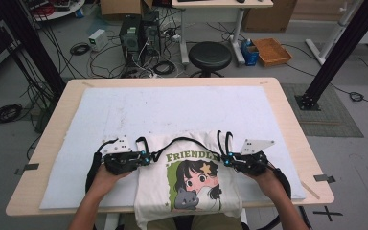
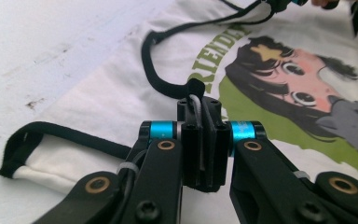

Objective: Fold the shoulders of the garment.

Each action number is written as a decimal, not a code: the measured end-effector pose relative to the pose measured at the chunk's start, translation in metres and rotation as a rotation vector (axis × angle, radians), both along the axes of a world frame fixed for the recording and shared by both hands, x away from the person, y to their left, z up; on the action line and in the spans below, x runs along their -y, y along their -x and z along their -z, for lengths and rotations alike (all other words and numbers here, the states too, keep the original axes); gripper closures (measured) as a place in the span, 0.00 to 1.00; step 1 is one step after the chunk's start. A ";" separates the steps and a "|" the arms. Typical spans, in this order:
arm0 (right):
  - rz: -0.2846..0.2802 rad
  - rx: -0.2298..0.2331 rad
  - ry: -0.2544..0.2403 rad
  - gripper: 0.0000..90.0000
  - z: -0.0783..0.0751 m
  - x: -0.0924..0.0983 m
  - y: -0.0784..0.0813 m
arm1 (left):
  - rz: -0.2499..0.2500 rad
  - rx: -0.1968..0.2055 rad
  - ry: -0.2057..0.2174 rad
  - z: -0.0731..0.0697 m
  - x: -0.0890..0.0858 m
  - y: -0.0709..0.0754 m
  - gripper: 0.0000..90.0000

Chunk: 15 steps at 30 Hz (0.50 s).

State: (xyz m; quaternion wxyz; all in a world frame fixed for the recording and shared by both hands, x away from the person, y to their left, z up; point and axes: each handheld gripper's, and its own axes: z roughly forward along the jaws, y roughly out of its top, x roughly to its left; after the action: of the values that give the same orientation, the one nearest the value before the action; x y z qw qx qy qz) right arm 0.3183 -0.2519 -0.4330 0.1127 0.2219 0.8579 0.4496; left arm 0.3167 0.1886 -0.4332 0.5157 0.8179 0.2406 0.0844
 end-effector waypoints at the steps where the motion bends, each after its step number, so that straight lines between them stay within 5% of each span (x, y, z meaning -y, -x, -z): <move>1: -0.001 -0.007 -0.015 0.98 -0.001 0.001 0.003 | 0.025 -0.008 0.023 -0.002 -0.002 0.001 0.96; 5: -0.040 -0.038 -0.020 0.98 -0.003 0.001 0.015 | 0.112 -0.018 0.032 -0.003 -0.005 0.006 0.96; 10: -0.044 -0.065 -0.001 0.98 -0.006 0.005 0.023 | 0.150 -0.042 0.030 -0.004 -0.009 0.009 0.96; 13: -0.053 -0.096 0.005 0.97 -0.006 0.012 0.025 | 0.174 -0.065 0.071 -0.005 -0.017 0.009 0.94; 14: -0.068 -0.129 -0.034 0.78 -0.007 0.018 0.025 | 0.176 -0.079 0.106 -0.006 -0.019 0.009 0.68; 15: -0.054 -0.119 -0.068 0.75 -0.008 0.020 0.024 | 0.151 -0.087 0.134 -0.008 -0.021 0.008 0.60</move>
State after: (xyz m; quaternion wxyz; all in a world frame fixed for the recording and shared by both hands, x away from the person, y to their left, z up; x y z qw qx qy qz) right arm 0.2941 -0.2720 -0.4246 0.0418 0.2289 0.8530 0.4672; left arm 0.3087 0.2100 -0.4255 0.5631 0.8003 0.2057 -0.0064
